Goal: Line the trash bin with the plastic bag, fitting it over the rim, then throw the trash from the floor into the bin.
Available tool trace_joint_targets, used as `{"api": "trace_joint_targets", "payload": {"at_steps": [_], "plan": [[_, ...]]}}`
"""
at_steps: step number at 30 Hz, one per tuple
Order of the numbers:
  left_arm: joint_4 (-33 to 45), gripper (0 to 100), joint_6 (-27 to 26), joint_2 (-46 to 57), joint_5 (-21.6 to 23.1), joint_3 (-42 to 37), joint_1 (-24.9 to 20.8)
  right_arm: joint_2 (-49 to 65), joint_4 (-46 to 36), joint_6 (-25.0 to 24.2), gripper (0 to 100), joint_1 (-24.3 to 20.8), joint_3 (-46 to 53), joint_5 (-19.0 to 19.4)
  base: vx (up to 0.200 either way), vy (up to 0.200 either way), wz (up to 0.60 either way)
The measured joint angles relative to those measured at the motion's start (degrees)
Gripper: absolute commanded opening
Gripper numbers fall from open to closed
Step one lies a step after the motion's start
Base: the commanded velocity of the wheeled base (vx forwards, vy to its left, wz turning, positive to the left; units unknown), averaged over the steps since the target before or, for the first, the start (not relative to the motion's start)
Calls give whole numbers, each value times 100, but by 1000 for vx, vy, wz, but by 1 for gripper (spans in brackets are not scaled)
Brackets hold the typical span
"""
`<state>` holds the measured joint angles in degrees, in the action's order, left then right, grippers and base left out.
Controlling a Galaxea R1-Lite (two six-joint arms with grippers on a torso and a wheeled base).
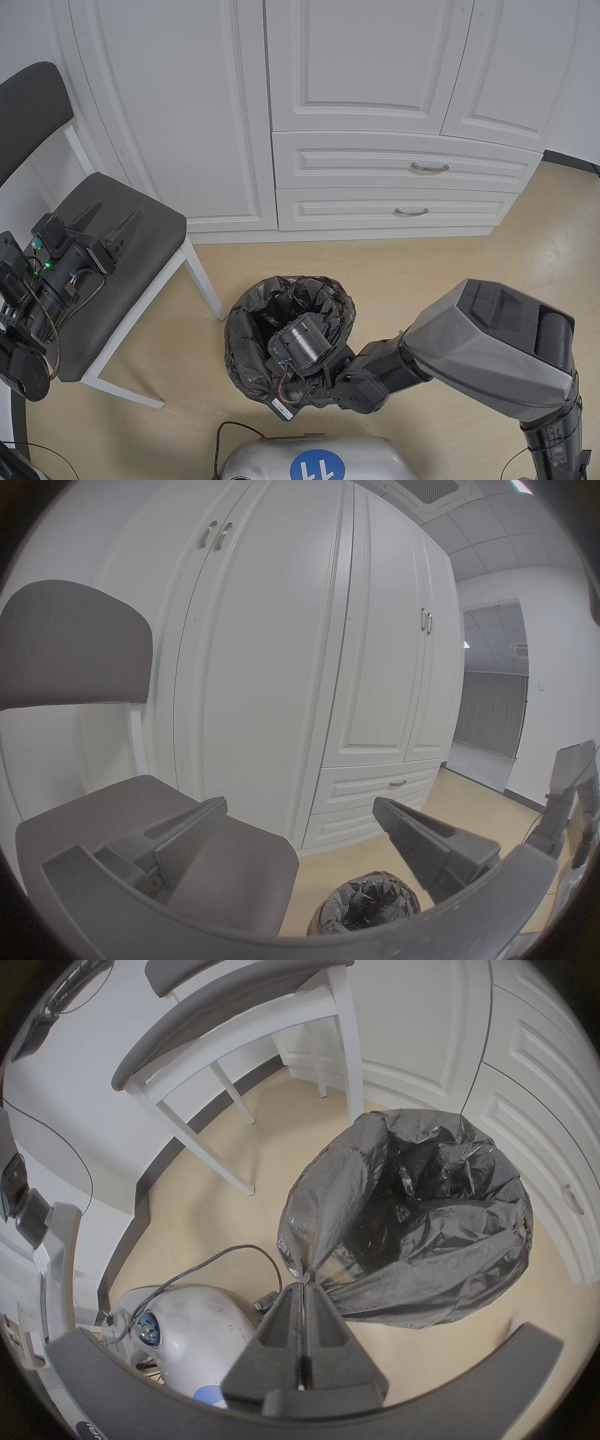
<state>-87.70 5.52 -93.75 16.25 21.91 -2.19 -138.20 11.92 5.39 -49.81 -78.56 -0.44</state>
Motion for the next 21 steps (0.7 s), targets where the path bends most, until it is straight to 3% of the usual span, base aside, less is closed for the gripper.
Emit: {"api": "trace_joint_targets", "payload": {"at_steps": [10, 21], "plan": [[2, 100, 0, -63, 2, 22, 0, -452, 156, -13, 0, -29, -208, -54, 0, 0, 0], [0, 100, -5, -123, -11, 80, 0, -918, 146, -17, 0, 141, -628, -733, 0, 0, 0]]}}
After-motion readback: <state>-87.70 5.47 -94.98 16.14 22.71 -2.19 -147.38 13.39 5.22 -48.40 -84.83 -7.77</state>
